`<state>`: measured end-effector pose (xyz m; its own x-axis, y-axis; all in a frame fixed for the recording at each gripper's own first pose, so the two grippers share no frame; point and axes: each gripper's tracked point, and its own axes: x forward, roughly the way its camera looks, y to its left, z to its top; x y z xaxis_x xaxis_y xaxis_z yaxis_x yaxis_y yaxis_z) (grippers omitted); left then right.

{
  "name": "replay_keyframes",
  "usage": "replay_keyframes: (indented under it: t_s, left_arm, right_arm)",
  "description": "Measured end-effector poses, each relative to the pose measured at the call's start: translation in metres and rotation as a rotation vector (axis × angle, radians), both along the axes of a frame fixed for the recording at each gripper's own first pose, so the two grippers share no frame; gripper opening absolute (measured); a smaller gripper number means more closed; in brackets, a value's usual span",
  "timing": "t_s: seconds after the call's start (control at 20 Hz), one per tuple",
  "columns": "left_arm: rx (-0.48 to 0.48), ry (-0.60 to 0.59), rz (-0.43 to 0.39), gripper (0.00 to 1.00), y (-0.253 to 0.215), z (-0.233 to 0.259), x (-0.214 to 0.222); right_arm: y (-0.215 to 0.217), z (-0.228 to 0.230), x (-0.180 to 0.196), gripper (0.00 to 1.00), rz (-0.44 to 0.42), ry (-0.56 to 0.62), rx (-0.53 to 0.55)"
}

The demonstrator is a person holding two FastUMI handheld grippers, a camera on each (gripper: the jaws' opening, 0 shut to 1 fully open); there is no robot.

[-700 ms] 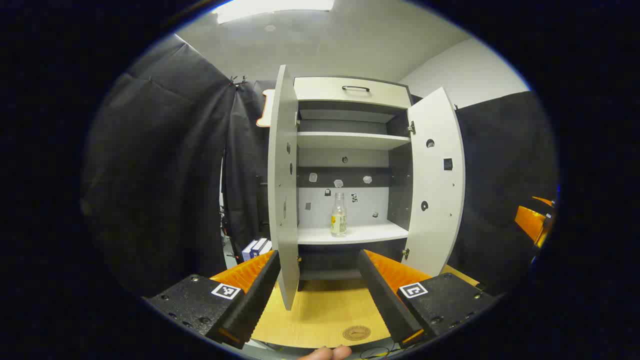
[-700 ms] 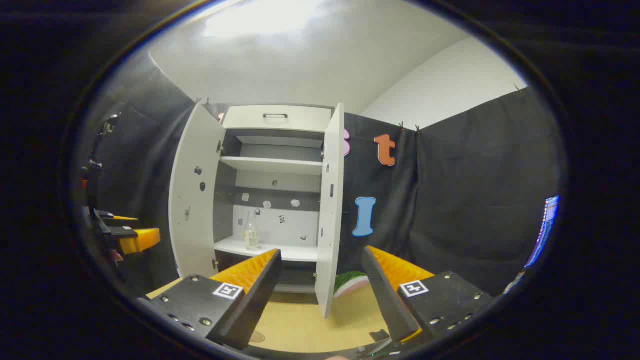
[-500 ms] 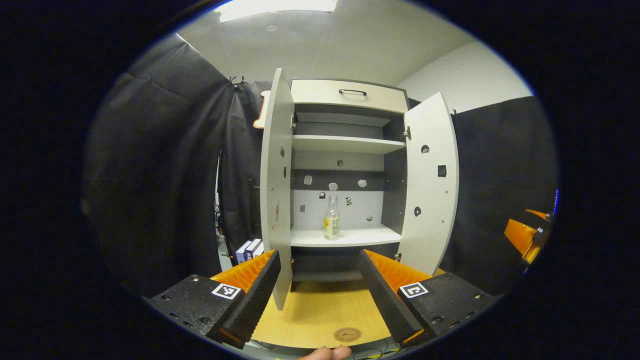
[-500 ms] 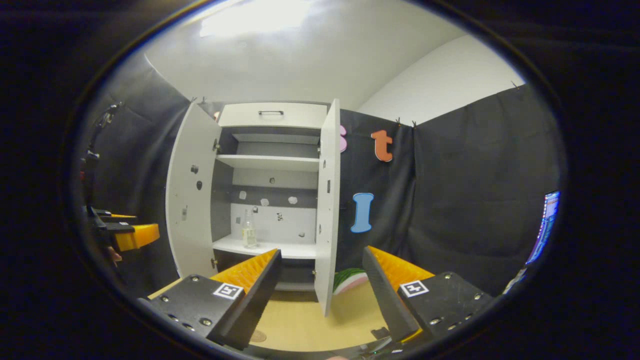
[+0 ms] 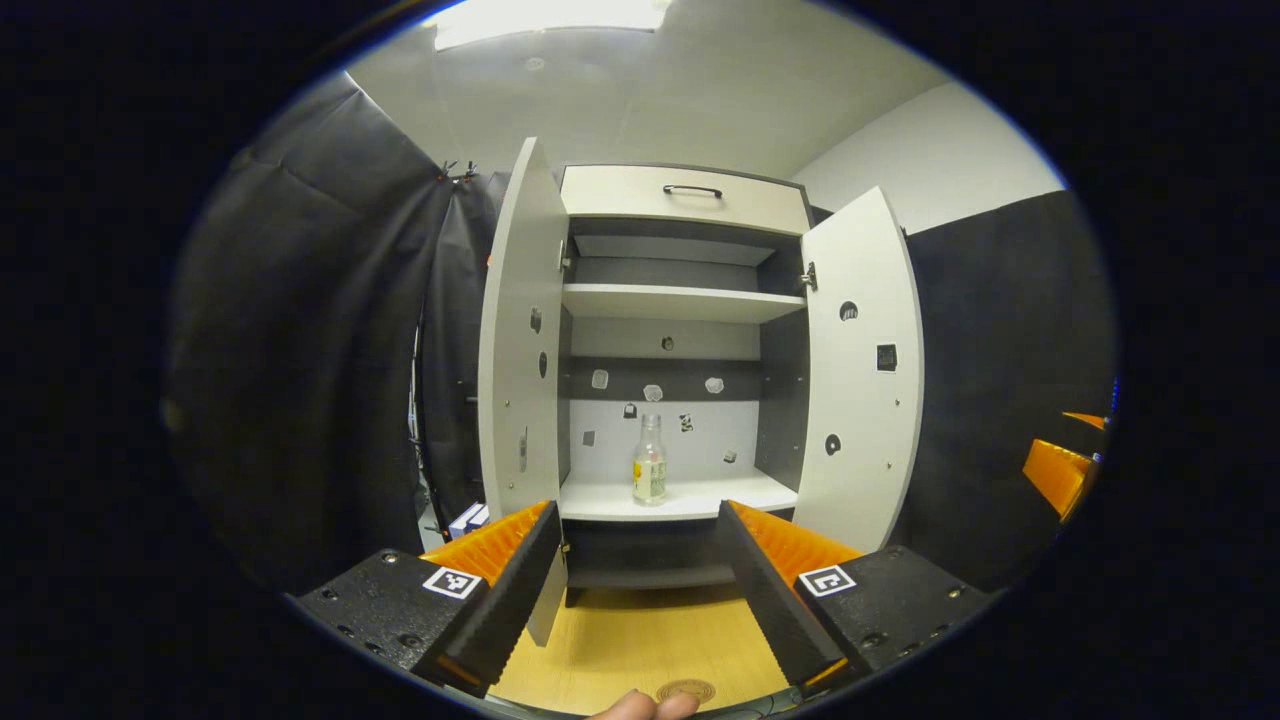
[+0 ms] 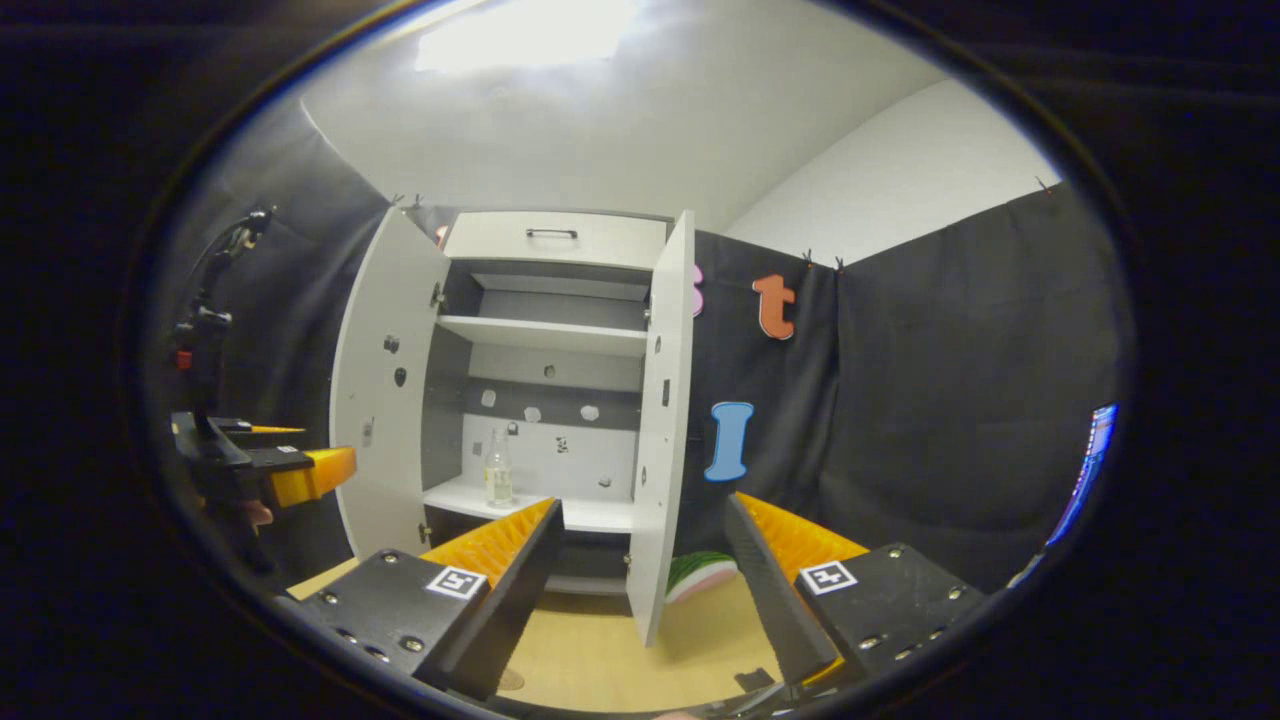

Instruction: Grasp the bottle in the cabinet with the left hand and place it on the coaster, then close the right door with the right hand and the left door with the left hand.

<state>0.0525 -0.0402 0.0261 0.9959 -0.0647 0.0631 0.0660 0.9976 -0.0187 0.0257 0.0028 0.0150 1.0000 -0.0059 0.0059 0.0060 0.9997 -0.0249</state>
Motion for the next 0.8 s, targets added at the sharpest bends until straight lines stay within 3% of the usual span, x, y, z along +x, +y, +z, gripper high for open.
replay_keyframes:
  t_s: [0.4, 0.8]
  left_arm:
    - [0.021, 0.031, -0.054, 0.99, -0.027, -0.019, 0.082]
    - [0.035, 0.045, -0.024, 0.99, -0.027, -0.056, 0.234]
  right_arm:
    - [-0.004, -0.007, 0.037, 0.97, -0.03, -0.011, -0.003]
    - [0.022, -0.007, 0.083, 0.98, -0.008, -0.07, -0.007]
